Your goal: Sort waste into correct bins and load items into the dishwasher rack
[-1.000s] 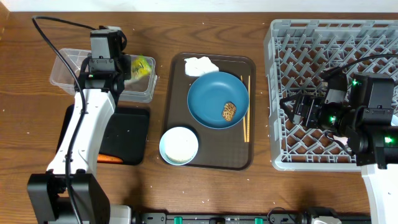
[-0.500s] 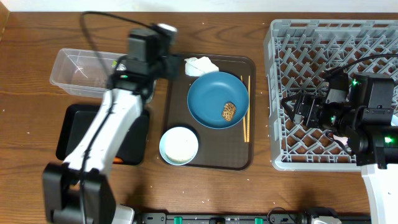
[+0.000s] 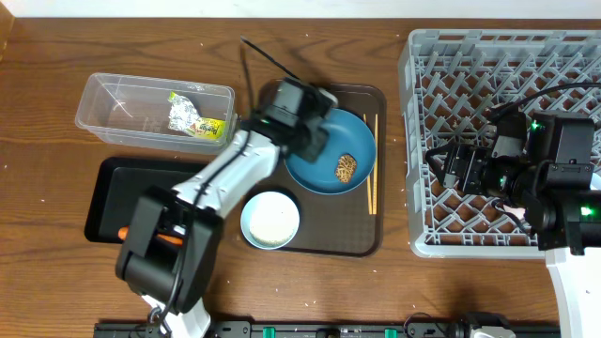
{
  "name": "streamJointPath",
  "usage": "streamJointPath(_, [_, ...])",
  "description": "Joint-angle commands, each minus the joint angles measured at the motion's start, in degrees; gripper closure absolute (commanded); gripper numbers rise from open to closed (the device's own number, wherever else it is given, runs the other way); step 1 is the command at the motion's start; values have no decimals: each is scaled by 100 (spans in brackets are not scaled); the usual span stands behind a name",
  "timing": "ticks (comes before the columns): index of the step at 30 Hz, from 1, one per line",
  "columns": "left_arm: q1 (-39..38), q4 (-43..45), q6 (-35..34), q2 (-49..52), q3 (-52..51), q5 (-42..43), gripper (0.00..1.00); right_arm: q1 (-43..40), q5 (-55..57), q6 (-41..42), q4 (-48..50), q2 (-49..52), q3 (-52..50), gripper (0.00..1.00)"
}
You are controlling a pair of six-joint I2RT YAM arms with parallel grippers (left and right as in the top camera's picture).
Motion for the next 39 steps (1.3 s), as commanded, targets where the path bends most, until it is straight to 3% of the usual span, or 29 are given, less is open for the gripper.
streamJointPath(1, [-254,-341,-269,-48,37,22,94,63,33,-52,0,7,59,20])
streamJointPath(10, [-511,-1331,-1397,4,22,-2,94,63,33,-55,-2,7,59,19])
streamJointPath(22, [-855,-1967,-1495,-70,22,575,94,63,35,-57,-7,7,59,18])
streamJointPath(28, [-651,-1956,-1488,-315,190,251,94,63,107,-57,20,7,59,17])
streamJointPath(31, [-374,-1727,-1488,-476,522,-127,74,63,131,-55,20,7,59,17])
streamJointPath(37, [308,-284,-1088,-485,734,-730,61,63,162,-52,17,7,59,16])
streamJointPath(39, [490,229,-966,-310,723,-728,44,63,162,-52,22,7,59,16])
